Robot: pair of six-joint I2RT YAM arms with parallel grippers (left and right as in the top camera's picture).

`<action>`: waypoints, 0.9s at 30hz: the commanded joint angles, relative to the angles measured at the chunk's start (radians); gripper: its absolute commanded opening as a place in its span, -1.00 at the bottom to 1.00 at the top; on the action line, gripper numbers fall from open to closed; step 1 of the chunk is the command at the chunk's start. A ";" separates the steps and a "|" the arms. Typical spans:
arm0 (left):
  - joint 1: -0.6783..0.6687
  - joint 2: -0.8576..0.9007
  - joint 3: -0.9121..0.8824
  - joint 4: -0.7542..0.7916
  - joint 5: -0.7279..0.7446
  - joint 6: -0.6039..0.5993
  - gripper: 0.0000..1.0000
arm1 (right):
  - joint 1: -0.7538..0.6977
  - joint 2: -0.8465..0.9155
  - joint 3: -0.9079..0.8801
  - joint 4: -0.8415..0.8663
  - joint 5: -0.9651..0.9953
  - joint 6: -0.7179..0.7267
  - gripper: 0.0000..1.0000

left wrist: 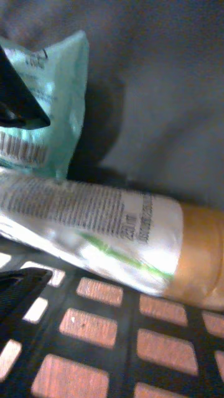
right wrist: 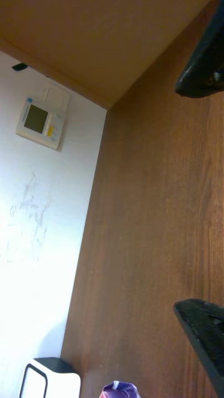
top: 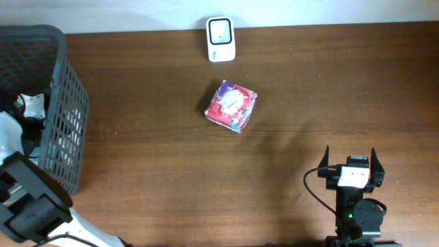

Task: Scan the item barcode
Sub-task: 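Reach the left gripper into the basket and grasp the white tube, then carry the white tube to the scanner and set it on the table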

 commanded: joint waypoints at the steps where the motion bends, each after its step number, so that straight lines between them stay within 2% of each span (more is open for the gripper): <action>1: 0.000 -0.021 -0.023 0.009 0.102 0.045 0.40 | 0.002 -0.006 -0.009 -0.002 0.012 0.000 0.97; 6: -0.002 -0.021 -0.085 0.058 0.105 0.045 0.23 | 0.002 -0.006 -0.009 -0.002 0.012 0.000 0.97; 10: -0.002 -0.021 -0.122 0.103 0.105 0.045 -0.30 | 0.002 -0.006 -0.009 -0.002 0.012 0.000 0.97; 12: 0.003 -0.021 -0.114 0.114 0.105 0.040 -0.86 | 0.002 -0.006 -0.009 -0.002 0.012 0.000 0.97; 13: 0.011 -0.023 -0.085 0.113 0.105 -0.035 -1.00 | 0.002 -0.006 -0.009 -0.002 0.012 0.000 0.97; 16: 0.044 -0.052 0.048 0.079 0.106 -0.241 -1.00 | 0.002 -0.006 -0.009 -0.002 0.012 0.000 0.97; 18: 0.058 -0.117 0.150 0.050 0.126 -0.305 -1.00 | 0.002 -0.006 -0.009 -0.002 0.012 0.000 0.97; 20: 0.058 -0.200 0.222 0.060 0.238 -0.316 -1.00 | 0.002 -0.006 -0.009 -0.002 0.012 0.000 0.97; 21: 0.058 -0.238 0.257 0.072 0.259 -0.371 -1.00 | 0.002 -0.006 -0.009 -0.002 0.012 0.000 0.97; 25: 0.058 -0.415 0.302 0.179 0.258 -0.610 -1.00 | 0.002 -0.006 -0.009 -0.002 0.012 0.000 0.97; 27: 0.058 -0.521 0.302 0.222 0.262 -0.826 -1.00 | 0.002 -0.006 -0.009 -0.002 0.012 0.000 0.97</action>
